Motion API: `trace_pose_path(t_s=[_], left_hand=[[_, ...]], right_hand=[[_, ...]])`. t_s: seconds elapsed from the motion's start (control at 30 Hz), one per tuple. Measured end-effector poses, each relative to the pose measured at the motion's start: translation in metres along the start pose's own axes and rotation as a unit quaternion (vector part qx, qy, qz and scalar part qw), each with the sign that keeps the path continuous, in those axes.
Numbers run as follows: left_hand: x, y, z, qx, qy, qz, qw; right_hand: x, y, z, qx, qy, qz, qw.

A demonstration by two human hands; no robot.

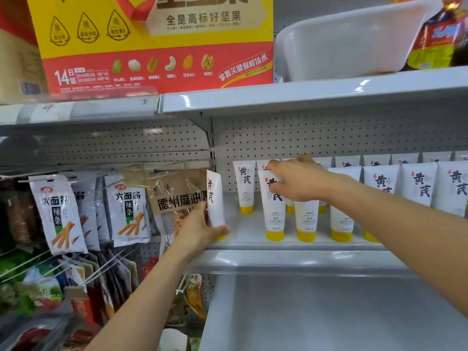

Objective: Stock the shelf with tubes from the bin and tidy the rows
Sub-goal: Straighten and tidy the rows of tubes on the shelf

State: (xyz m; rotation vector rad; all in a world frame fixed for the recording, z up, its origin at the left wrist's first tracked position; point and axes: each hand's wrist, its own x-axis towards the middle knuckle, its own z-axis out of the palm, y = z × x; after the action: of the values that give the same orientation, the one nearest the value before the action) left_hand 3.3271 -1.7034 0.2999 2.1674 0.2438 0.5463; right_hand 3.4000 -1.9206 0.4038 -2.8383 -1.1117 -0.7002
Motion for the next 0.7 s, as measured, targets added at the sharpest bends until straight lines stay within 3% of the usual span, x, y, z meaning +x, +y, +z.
trace_pose_path(t_s=[0.17,0.7], left_hand=[[0.002,-0.002,-0.006,-0.034,-0.032,-0.004,0.999],[-0.007,0.020,0.046,0.009,0.065,0.053,0.996]], right_hand=[[0.001,0.003,0.002,-0.021,-0.009,-0.012,1.000],[0.003,0.004,0.004,-0.031,-0.018,-0.014,0.999]])
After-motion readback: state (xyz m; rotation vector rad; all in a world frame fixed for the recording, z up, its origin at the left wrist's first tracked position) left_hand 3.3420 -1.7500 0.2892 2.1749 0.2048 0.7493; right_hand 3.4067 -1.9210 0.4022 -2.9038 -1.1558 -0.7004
